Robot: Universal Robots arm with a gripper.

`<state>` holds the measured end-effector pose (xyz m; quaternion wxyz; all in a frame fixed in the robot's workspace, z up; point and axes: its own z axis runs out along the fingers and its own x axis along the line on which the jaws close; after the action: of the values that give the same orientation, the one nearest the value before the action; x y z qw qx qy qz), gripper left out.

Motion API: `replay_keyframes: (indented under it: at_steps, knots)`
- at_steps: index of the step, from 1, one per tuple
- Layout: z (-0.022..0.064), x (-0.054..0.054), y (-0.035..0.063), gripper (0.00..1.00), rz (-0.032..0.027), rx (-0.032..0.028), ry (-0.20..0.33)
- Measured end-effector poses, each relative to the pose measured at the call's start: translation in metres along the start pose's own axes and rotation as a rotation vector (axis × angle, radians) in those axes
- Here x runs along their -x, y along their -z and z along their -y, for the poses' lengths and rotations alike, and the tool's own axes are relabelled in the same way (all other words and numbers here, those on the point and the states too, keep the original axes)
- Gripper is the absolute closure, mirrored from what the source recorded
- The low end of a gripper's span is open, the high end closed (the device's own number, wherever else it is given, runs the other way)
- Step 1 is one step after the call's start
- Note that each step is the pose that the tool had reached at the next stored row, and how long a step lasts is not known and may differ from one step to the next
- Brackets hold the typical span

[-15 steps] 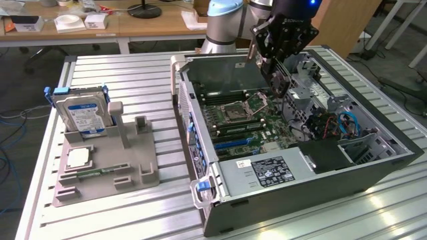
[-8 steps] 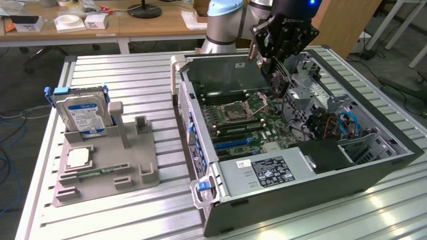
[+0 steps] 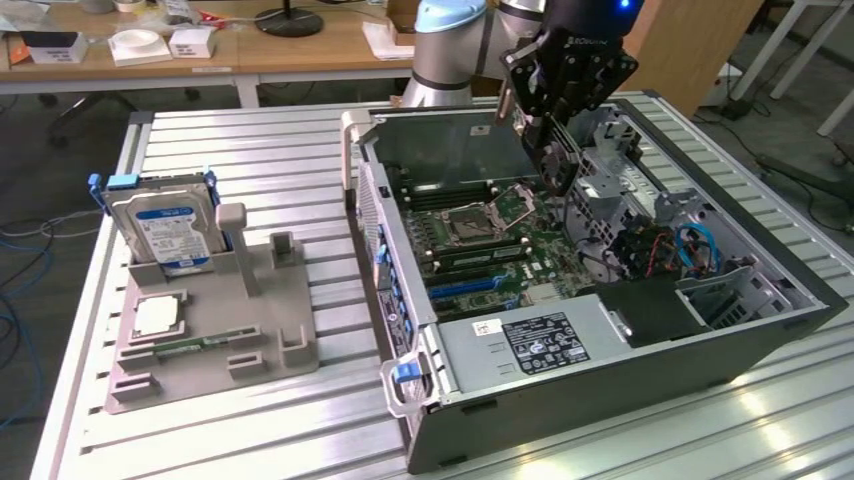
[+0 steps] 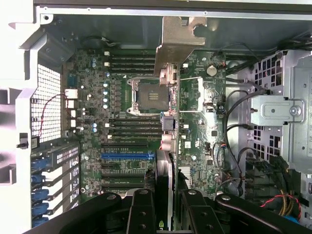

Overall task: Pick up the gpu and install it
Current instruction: 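Insert the gpu into the slot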

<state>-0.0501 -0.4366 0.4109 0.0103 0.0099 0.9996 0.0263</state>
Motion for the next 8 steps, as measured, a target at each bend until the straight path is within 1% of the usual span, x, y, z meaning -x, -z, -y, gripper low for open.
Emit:
replay_keyframes:
  at_steps: [6, 8]
  knots:
    - [0.0000, 0.0000, 0.0000, 0.73, -0.0001, 0.0000, 0.003]
    - [0.0000, -0.0001, 0.0000, 0.73, -0.0014, 0.0005, 0.027]
